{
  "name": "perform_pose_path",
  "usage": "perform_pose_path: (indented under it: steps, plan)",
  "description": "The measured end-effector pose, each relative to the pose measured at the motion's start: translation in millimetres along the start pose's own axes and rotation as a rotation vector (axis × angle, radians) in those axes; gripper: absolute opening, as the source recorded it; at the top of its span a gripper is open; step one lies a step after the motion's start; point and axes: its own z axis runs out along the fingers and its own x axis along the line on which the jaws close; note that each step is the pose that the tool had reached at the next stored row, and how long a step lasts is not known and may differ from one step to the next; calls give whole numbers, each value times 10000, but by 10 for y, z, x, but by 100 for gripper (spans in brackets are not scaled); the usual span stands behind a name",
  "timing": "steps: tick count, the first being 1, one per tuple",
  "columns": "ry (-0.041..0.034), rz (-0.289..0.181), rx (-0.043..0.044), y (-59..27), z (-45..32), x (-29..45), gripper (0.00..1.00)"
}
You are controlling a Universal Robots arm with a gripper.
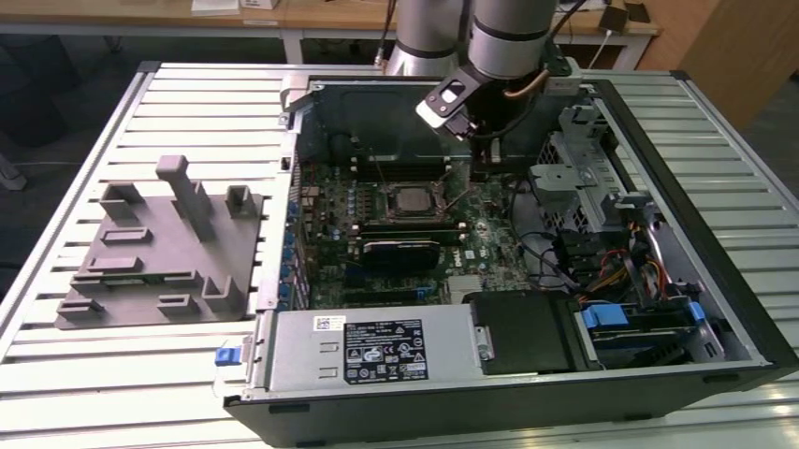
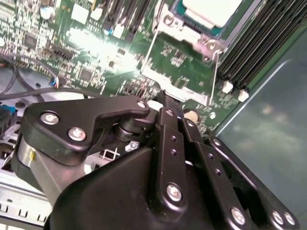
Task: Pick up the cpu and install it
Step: 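Close the cpu cover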
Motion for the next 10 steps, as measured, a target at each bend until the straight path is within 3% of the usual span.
perform_pose_path:
  steps: [10]
  plan:
    - [2,-2,0,-153,-6,11,11]
